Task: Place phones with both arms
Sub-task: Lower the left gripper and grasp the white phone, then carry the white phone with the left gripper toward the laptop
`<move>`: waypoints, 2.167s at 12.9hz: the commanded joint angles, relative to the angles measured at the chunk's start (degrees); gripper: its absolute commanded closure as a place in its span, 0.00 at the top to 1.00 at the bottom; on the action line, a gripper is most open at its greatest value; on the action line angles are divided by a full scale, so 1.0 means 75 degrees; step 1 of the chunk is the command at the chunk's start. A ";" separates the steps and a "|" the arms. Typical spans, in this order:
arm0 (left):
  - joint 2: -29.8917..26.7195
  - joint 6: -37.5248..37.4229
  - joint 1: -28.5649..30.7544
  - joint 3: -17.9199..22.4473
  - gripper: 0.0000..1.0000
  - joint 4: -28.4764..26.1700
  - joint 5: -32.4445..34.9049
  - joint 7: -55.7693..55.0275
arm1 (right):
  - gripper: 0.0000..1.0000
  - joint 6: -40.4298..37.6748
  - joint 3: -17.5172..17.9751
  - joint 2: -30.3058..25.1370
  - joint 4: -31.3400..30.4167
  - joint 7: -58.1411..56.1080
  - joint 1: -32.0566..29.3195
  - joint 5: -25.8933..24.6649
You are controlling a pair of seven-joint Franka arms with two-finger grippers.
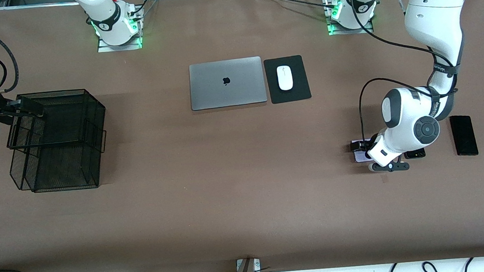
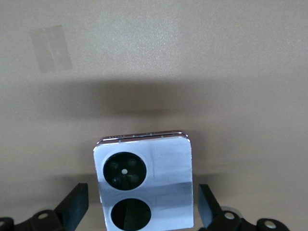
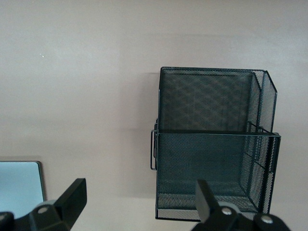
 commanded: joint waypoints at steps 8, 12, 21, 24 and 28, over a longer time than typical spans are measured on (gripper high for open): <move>0.0194 0.0232 -0.0027 -0.0022 1.00 0.0067 -0.0235 -0.0154 | 1.00 -0.0096 0.0019 0.0048 0.0087 -0.0084 -0.0058 0.0001; 0.0206 0.0244 -0.0039 -0.0022 1.00 0.0067 -0.0235 -0.0154 | 1.00 -0.0096 0.0019 0.0048 0.0087 -0.0084 -0.0058 0.0001; 0.0008 0.0127 -0.0039 -0.0010 0.33 0.0137 -0.0177 -0.0142 | 1.00 -0.0096 0.0019 0.0036 0.0087 -0.0084 -0.0058 0.0001; -0.0670 0.0022 -0.0051 -0.0022 0.34 0.0149 -0.0211 -0.0224 | 1.00 -0.0096 0.0007 0.0048 0.0087 -0.0084 -0.0070 0.0001; -0.1059 -0.1379 -0.0121 -0.0361 0.34 0.1176 -0.0223 -0.1029 | 1.00 -0.0096 0.0007 0.0048 0.0087 -0.0096 -0.0070 0.0001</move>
